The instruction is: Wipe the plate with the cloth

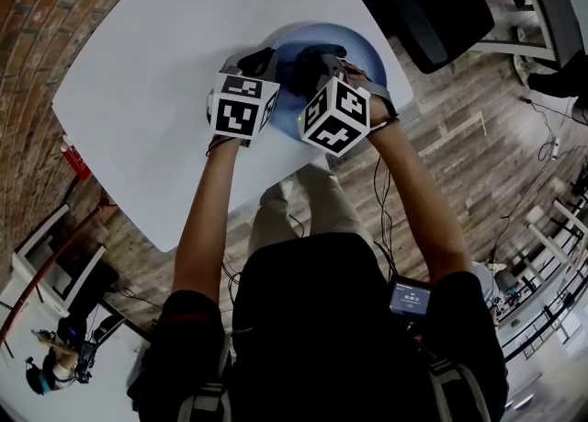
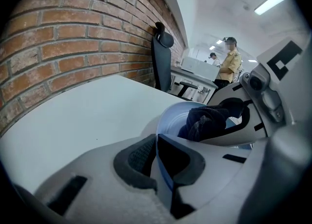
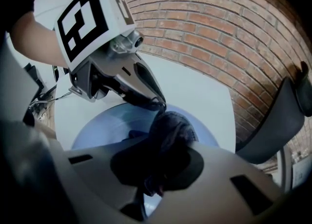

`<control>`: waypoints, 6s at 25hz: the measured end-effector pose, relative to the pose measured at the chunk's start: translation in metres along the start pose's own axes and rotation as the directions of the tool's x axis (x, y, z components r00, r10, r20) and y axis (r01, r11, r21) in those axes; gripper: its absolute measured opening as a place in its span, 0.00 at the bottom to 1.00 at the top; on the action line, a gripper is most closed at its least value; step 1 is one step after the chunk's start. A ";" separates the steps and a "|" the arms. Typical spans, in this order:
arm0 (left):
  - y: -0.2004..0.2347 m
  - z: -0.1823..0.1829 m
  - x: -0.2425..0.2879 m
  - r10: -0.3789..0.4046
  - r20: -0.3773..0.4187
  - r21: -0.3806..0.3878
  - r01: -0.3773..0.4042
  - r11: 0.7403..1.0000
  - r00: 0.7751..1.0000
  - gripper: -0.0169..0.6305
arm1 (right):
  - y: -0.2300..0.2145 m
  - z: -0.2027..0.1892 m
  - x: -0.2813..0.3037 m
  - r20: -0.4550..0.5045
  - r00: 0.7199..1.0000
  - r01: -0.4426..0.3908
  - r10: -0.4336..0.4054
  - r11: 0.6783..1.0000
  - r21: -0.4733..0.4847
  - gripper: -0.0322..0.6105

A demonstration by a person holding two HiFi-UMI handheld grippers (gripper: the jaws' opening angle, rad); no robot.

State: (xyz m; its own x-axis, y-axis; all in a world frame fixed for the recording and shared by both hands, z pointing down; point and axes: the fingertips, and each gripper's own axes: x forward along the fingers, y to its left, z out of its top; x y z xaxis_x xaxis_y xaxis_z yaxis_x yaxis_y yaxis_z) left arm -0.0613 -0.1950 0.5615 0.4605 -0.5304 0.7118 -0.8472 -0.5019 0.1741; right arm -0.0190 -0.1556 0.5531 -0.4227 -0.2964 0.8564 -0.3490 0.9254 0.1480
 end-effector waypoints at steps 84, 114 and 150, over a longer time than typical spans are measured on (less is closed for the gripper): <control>-0.001 0.001 0.000 0.003 0.010 0.005 -0.003 1.000 1.000 0.07 | 0.077 -0.024 -0.023 -0.024 0.996 -0.090 0.091 0.996 0.017 0.11; -0.003 0.001 0.002 -0.022 0.021 -0.004 0.022 1.000 1.000 0.07 | 0.033 0.009 0.001 0.016 0.997 -0.071 0.070 0.996 0.056 0.11; -0.001 0.007 -0.011 0.028 0.046 0.013 -0.029 1.000 0.999 0.07 | -0.011 -0.017 -0.007 0.000 1.000 0.015 -0.015 0.985 0.174 0.11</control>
State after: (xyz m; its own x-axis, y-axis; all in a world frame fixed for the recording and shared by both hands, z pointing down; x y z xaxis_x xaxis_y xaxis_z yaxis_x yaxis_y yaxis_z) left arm -0.0641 -0.1938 0.5482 0.4483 -0.5755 0.6840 -0.8566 -0.4952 0.1447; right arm 0.0021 -0.1593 0.5540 -0.4176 -0.3101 0.8541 -0.4954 0.8657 0.0721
